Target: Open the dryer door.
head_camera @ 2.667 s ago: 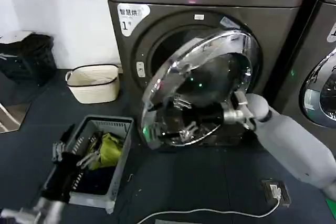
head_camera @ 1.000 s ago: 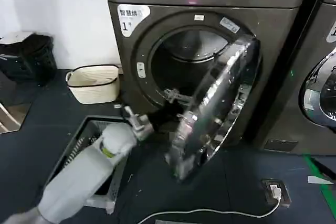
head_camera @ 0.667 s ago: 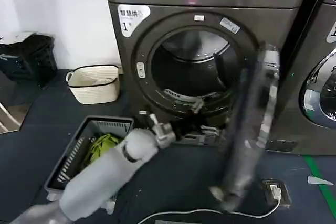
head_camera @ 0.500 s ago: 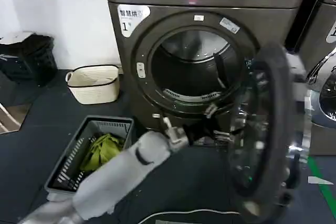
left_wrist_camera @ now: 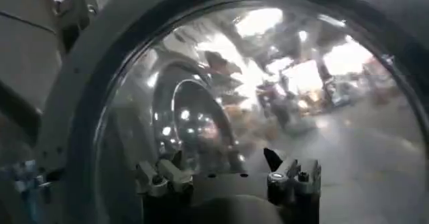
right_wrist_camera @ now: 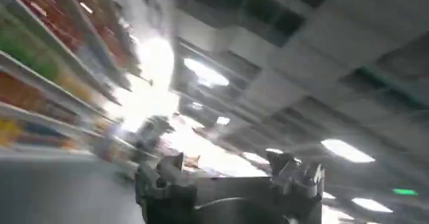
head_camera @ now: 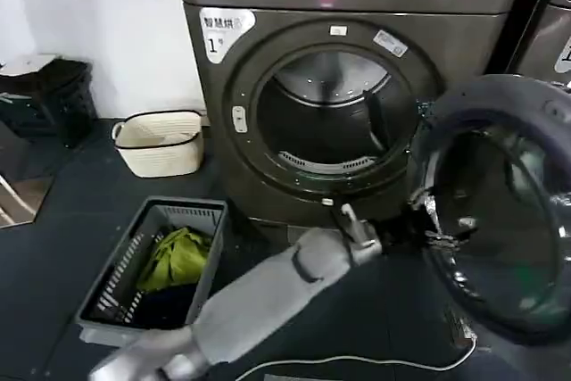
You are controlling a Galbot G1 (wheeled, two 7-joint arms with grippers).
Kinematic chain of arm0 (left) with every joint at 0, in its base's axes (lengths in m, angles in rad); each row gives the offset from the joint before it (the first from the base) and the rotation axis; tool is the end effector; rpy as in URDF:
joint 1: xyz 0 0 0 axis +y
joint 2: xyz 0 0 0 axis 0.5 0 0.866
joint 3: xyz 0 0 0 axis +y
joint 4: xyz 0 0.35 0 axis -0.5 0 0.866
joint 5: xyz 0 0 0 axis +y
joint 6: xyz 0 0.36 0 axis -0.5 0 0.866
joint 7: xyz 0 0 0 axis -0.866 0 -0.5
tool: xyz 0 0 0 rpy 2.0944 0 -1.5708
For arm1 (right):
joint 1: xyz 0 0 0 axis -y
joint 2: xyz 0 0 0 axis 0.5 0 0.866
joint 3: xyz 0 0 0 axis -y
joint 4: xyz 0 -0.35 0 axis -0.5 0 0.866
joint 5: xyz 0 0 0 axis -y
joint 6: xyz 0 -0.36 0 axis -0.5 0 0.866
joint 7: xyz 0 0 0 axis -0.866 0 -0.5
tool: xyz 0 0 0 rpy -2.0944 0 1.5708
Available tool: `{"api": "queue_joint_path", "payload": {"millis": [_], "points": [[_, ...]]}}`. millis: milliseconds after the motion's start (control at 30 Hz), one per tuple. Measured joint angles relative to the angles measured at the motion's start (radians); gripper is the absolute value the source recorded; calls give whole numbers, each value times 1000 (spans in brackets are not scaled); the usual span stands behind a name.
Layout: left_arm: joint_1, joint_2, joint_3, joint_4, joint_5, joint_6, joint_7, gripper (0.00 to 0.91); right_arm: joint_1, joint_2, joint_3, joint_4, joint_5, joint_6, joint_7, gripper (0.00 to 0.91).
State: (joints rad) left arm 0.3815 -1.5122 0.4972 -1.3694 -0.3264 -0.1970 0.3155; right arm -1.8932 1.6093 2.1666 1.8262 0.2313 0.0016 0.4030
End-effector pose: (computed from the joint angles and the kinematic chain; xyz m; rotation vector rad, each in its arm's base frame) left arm 0.4161 -0.2755 -0.2313 1.6660 2.1881 0.2033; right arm -0.2205 -0.3372 -0.1617 -2.3242 -1.6259 0.9499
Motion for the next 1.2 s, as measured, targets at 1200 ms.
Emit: {"api": "queue_joint_path", "payload": {"millis": [1200], "points": [[95, 306, -108, -479, -258, 442, -279, 907, 44, 0, 46, -33, -48, -150, 36, 907]]}}
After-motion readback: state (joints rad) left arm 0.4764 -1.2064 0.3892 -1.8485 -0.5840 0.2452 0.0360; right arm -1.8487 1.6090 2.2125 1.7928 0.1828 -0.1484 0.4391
